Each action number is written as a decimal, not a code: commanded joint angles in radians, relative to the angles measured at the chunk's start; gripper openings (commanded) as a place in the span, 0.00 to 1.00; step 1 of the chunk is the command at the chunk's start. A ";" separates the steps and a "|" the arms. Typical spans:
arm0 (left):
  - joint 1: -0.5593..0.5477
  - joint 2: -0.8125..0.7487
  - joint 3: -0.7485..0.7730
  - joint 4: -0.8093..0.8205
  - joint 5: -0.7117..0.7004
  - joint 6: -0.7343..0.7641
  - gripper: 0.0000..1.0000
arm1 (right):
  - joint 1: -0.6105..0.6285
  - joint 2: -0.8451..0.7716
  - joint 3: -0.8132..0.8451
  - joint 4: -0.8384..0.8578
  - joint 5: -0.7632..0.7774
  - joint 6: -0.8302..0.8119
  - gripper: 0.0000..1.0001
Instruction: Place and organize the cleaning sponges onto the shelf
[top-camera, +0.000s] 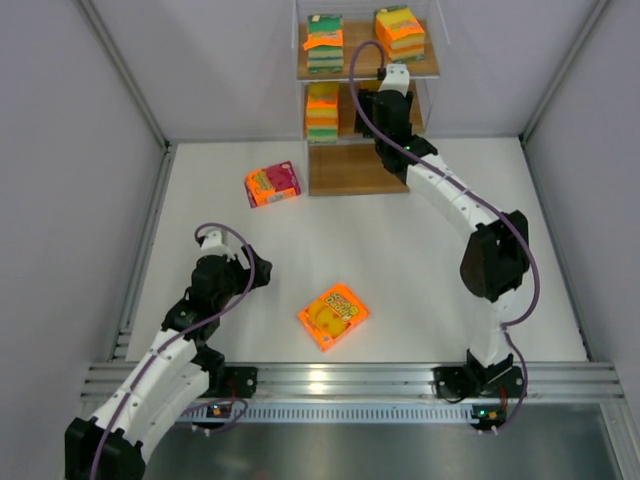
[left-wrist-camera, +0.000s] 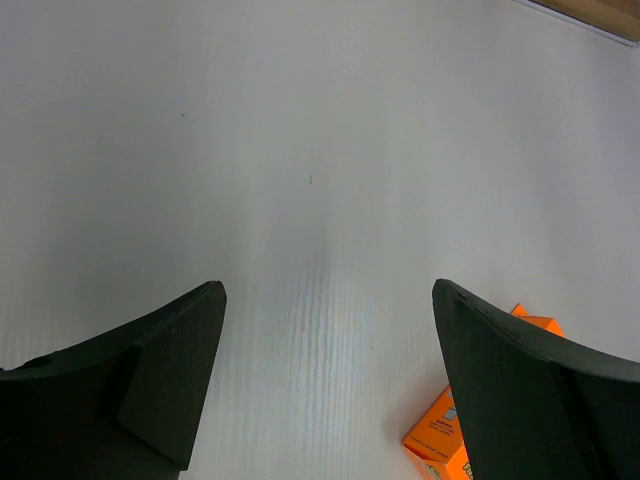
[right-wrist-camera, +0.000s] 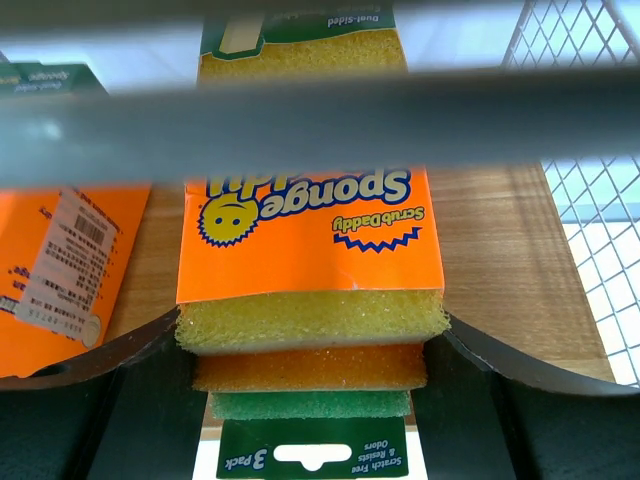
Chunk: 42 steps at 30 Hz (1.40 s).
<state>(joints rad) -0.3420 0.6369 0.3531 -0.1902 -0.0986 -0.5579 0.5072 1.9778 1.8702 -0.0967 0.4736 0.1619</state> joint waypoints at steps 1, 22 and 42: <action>0.005 -0.011 -0.002 0.006 -0.007 0.006 0.91 | -0.010 0.007 0.066 0.040 0.013 0.024 0.64; 0.005 -0.037 -0.016 0.008 -0.006 0.004 0.91 | 0.080 0.021 0.069 0.022 0.112 0.033 0.66; 0.005 -0.082 -0.029 0.006 -0.012 0.000 0.91 | 0.117 0.073 0.139 -0.023 0.160 0.002 0.77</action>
<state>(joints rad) -0.3420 0.5709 0.3321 -0.1970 -0.0990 -0.5583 0.6132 2.0510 1.9598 -0.1081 0.6022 0.1761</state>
